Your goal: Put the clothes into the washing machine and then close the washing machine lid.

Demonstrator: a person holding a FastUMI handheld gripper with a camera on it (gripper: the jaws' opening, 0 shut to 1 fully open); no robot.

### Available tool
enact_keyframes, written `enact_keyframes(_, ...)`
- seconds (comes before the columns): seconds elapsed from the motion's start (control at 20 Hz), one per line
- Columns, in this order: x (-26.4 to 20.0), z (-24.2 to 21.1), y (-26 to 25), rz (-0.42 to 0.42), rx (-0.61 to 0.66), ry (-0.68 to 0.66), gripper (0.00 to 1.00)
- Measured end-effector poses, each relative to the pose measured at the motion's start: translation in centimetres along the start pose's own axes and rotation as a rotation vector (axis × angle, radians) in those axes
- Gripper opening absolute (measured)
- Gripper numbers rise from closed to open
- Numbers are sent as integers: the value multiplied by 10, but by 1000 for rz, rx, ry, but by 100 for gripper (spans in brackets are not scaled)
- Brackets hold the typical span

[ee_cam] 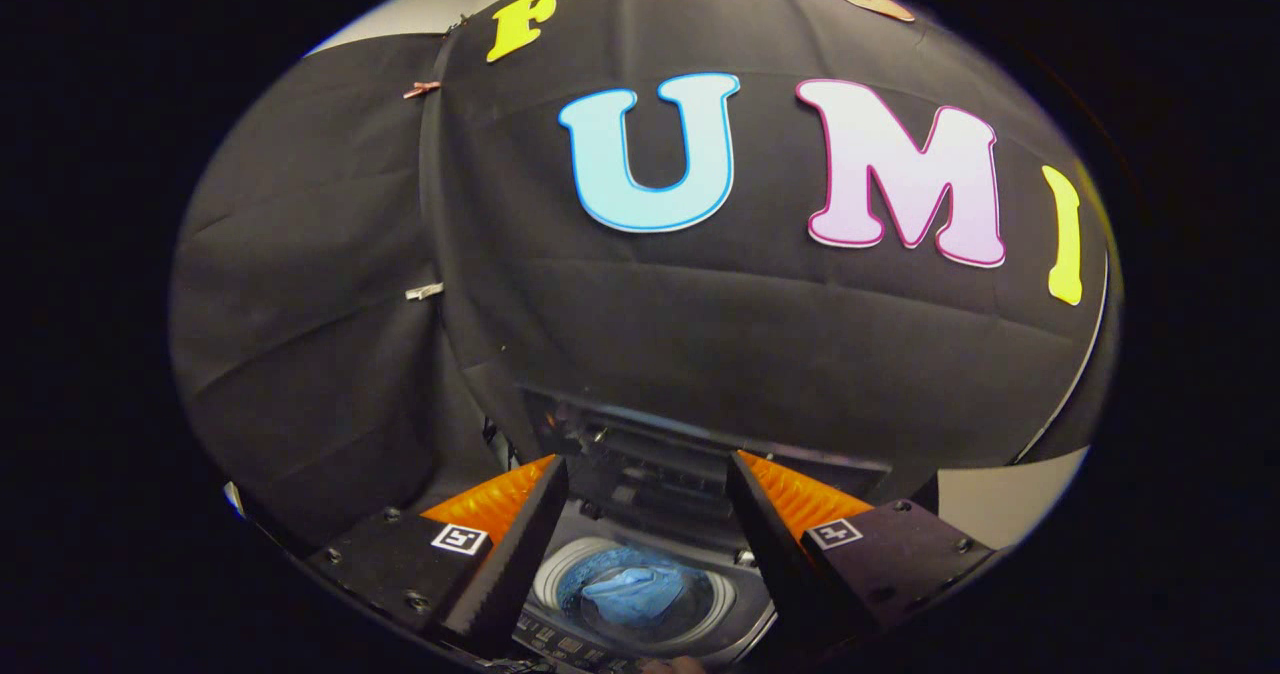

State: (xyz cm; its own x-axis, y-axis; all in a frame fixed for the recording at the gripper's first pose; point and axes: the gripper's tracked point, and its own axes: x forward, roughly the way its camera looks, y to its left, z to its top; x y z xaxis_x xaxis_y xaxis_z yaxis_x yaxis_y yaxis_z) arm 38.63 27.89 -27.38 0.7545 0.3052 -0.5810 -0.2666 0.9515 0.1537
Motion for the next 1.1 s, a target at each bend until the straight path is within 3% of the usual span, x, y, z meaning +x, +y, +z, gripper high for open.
enact_keyframes(0.2,27,16,-20,12,52,-54,100)
enact_keyframes(0.55,58,20,-54,-8,36,-134,99)
enact_keyframes(1.1,90,-22,-83,-47,127,11,99)
